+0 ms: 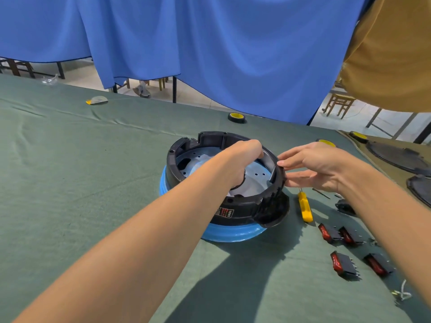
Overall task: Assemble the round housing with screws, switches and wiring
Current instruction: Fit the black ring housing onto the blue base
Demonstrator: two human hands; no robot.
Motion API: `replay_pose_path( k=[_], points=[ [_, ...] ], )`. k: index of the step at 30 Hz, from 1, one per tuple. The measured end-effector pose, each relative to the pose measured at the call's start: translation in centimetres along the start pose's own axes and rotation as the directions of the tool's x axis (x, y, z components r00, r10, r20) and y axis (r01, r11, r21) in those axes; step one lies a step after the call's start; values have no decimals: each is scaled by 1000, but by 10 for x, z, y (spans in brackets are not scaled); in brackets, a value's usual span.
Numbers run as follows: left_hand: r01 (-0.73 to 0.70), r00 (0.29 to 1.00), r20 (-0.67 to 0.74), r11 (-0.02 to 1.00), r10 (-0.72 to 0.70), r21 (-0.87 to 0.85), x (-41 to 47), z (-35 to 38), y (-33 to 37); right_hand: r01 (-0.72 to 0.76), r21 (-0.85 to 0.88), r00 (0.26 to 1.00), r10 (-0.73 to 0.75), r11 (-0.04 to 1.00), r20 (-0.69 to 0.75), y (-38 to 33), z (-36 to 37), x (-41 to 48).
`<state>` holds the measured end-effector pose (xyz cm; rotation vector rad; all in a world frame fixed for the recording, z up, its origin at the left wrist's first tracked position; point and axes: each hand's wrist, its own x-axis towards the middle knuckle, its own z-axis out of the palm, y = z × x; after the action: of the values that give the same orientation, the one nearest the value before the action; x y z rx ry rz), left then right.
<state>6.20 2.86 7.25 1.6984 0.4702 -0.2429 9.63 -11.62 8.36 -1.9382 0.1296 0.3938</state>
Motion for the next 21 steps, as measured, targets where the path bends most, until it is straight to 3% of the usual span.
replay_pose_path(
  k=[7, 11, 17, 21],
  points=[
    [-90, 994, 62, 994, 86, 65, -2, 1, -1, 5, -12, 1000, -5, 1000, 3, 1, -1, -2],
    [-71, 993, 102, 986, 55, 154, -3, 7, 0, 25, -30, 1000, -25, 999, -2, 2, -2, -4],
    [-74, 993, 109, 980, 55, 183, 3, 16, -2, 34, -34, 999, -35, 999, -17, 7, -7, -4],
    [-99, 995, 36, 980, 94, 173, 7, 16, -2, 30, -82, 1000, -30, 996, -3, 11, -7, -2]
  ],
)
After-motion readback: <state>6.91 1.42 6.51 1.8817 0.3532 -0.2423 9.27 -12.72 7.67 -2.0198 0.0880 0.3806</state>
